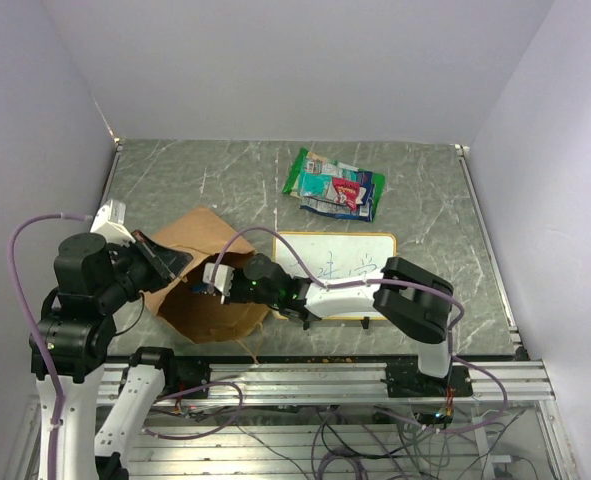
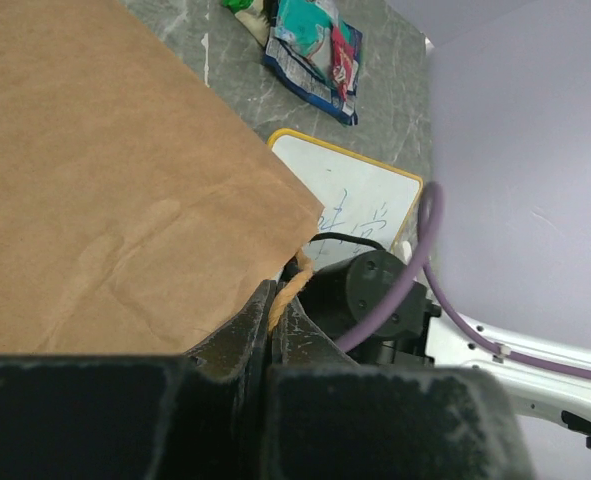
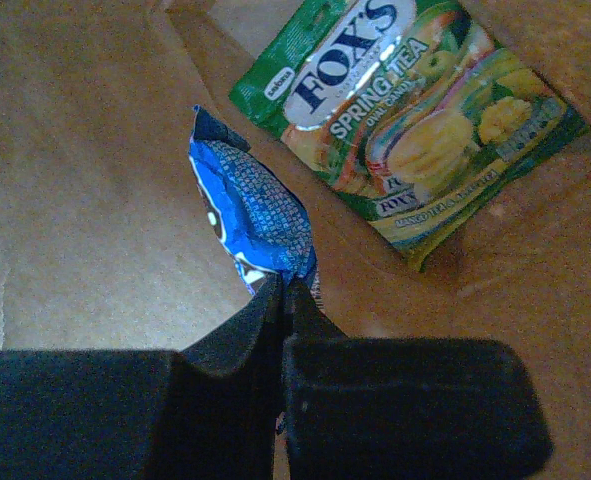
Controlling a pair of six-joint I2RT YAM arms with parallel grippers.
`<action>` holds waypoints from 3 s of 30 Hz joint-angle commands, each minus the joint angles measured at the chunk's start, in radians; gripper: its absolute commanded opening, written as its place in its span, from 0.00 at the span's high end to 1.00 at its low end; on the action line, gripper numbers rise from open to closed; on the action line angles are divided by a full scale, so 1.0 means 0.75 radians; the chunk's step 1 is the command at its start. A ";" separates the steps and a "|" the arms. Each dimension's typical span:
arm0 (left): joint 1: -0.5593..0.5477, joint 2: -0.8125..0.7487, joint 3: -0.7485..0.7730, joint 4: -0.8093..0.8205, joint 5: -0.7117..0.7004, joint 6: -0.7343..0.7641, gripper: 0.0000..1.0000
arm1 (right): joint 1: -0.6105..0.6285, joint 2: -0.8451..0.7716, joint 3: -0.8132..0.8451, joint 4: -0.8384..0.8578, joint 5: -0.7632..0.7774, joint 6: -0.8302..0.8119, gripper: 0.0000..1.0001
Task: Take the snacks out of the paper bag
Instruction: Take out the snack from the paper bag, then place the snack at the center of the board.
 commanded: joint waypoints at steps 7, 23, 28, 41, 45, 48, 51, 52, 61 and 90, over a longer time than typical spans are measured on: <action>0.011 0.069 0.007 0.071 0.005 0.067 0.93 | -0.003 -0.231 -0.057 -0.080 0.045 0.031 1.00; 0.011 0.174 -0.058 0.166 0.008 0.067 0.93 | -0.002 -0.902 -0.298 -0.477 -0.060 -0.109 1.00; 0.011 0.233 -0.027 0.136 0.025 0.099 0.93 | 0.000 -1.063 -0.280 -0.499 0.181 -0.122 1.00; 0.011 0.218 -0.019 0.095 0.007 0.116 0.93 | -0.292 -1.031 -0.171 -0.300 0.821 0.201 1.00; 0.011 0.206 -0.015 0.088 0.011 0.112 0.93 | -0.499 -0.836 0.054 -0.522 0.825 0.588 1.00; 0.011 0.215 -0.003 0.082 0.027 0.112 0.93 | -0.588 -0.684 0.185 -0.699 0.843 0.802 1.00; 0.011 0.196 -0.020 0.103 0.024 0.095 0.93 | -0.707 -0.563 0.300 -0.842 0.789 1.070 1.00; 0.011 0.197 -0.008 0.101 0.018 0.102 0.93 | -0.744 -0.536 0.336 -0.875 0.738 1.164 1.00; 0.011 0.224 0.030 0.072 0.015 0.129 0.93 | -1.012 -0.362 0.344 -0.835 0.421 1.569 1.00; 0.011 0.251 0.082 0.034 0.017 0.156 0.93 | -1.084 0.110 0.505 -0.622 0.210 1.930 0.75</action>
